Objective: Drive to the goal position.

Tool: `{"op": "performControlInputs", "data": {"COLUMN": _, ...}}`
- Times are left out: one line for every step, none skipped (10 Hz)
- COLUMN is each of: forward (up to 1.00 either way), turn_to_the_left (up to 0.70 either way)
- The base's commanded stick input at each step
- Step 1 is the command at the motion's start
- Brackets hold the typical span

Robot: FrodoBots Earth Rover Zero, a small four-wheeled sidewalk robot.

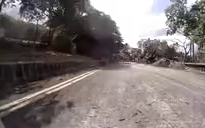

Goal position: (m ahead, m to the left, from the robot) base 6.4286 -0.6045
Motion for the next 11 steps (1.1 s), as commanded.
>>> {"op": "performControlInputs", "data": {"forward": 0.70, "turn_to_the_left": 0.00}}
{"op": "performControlInputs", "data": {"forward": 0.70, "turn_to_the_left": 0.00}}
{"op": "performControlInputs", "data": {"forward": 0.70, "turn_to_the_left": 0.00}}
{"op": "performControlInputs", "data": {"forward": 0.70, "turn_to_the_left": 0.00}}
{"op": "performControlInputs", "data": {"forward": 0.70, "turn_to_the_left": 0.00}}
{"op": "performControlInputs", "data": {"forward": 0.70, "turn_to_the_left": 0.00}}
{"op": "performControlInputs", "data": {"forward": 0.70, "turn_to_the_left": 0.00}}
{"op": "performControlInputs", "data": {"forward": 0.70, "turn_to_the_left": 0.00}}
{"op": "performControlInputs", "data": {"forward": 0.70, "turn_to_the_left": 0.00}}
{"op": "performControlInputs", "data": {"forward": 0.70, "turn_to_the_left": 0.00}}
{"op": "performControlInputs", "data": {"forward": 0.70, "turn_to_the_left": 0.00}}
